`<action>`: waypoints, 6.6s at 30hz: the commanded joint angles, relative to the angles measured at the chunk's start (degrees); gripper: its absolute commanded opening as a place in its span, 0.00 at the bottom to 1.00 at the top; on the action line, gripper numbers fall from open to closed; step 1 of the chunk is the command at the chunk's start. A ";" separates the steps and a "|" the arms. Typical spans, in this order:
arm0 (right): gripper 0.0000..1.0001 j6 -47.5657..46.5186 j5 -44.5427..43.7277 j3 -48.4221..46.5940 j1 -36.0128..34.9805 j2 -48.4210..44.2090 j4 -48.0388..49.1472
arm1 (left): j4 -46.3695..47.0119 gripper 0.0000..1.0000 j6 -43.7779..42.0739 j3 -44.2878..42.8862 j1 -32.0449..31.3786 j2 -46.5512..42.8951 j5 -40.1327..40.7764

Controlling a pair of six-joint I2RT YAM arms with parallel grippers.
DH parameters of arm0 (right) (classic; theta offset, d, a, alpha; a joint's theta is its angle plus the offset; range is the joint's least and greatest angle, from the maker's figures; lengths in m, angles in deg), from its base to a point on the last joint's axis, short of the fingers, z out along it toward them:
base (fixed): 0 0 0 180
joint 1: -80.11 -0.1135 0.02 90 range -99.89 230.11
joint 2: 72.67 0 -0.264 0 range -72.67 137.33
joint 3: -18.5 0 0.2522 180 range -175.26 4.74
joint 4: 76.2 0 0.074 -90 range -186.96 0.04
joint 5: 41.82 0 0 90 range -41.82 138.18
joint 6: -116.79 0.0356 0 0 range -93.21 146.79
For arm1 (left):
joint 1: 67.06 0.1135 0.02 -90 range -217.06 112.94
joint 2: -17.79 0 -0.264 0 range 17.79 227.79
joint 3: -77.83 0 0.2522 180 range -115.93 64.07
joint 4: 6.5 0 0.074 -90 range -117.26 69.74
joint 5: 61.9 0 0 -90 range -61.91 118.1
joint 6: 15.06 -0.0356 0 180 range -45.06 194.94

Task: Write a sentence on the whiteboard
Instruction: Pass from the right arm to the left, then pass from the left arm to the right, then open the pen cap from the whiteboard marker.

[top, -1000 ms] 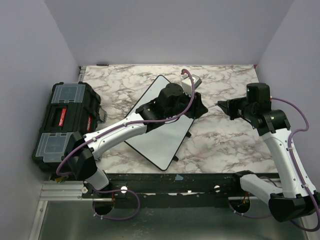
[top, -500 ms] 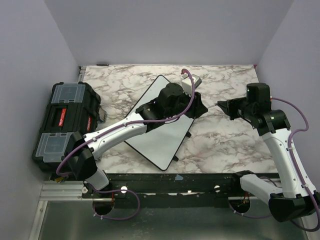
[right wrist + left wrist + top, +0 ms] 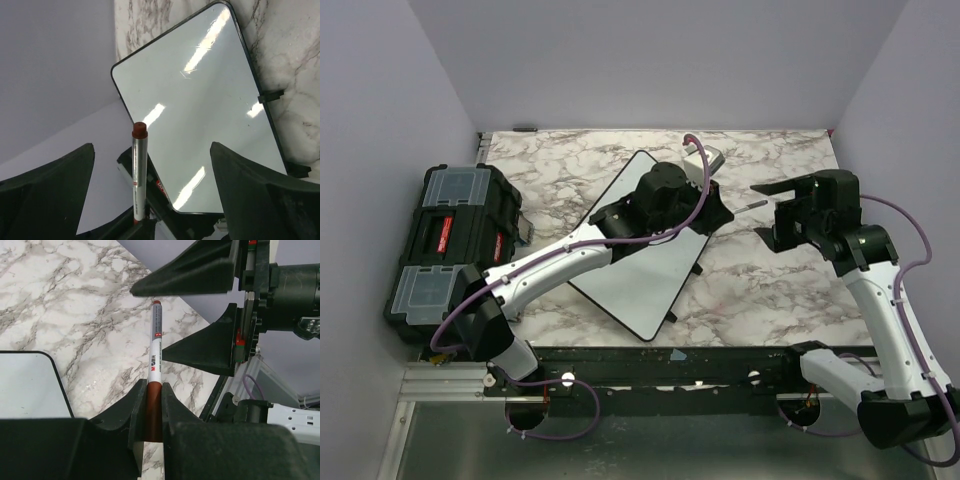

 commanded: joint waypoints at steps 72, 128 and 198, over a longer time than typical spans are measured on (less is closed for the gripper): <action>0.73 -23.93 61.85 1.83 0.18 -0.92 72.18 | -9.66 0.00 7.91 -7.65 13.12 -18.14 -36.58; 0.39 -32.36 64.92 -0.72 0.18 0.67 61.57 | -5.41 0.00 12.52 -12.35 13.04 -8.86 -38.21; 0.01 -35.21 62.03 2.75 0.09 -2.70 55.46 | -0.46 0.64 16.60 1.69 17.45 -19.37 -37.73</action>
